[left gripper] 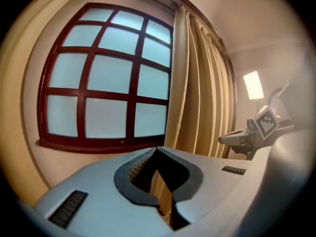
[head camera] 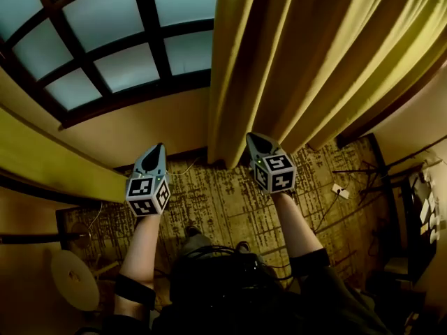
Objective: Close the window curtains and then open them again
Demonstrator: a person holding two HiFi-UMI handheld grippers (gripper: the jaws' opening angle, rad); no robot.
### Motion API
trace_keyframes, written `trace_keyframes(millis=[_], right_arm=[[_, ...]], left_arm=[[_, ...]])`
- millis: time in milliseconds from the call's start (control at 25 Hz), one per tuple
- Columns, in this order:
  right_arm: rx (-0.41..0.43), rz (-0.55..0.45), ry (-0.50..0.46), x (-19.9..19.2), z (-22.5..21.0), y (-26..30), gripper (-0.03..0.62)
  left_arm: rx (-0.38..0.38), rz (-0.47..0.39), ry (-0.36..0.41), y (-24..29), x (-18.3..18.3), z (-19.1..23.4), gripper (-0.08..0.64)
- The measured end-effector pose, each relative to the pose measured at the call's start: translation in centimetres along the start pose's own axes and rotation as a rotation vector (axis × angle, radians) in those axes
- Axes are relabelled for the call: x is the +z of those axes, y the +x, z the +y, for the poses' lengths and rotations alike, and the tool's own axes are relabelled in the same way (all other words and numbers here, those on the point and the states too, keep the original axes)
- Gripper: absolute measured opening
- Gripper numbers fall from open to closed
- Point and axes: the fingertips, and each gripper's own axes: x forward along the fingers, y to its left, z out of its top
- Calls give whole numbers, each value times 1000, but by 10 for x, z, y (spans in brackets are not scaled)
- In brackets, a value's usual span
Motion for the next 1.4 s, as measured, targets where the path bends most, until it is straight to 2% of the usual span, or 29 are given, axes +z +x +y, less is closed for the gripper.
trace_keyframes(millis=[120,320,600,840,1200,1400], right_arm=[[35,-3,-4,-9,-7,-27,2],[27,6,-14,-33,-33,-73,2],[55,27,26,-72,-46,-119,2],[85,54,26,-98,-22,-140,2],[28,40,25,-100,5,-156,3],[21,56,24,-108,29,-156,2]], left_arm=[[33,-2,-23,-16,-11,-22,2],[70,7,-41,-39,-29,-59,2],[112,47,-65,-75,-54,-92,3],[141,66,-87,-110,-70,-89,3],[101,58,-72,-128,-75,-74,3],[97,86,-70,-146,-88,-59,3]])
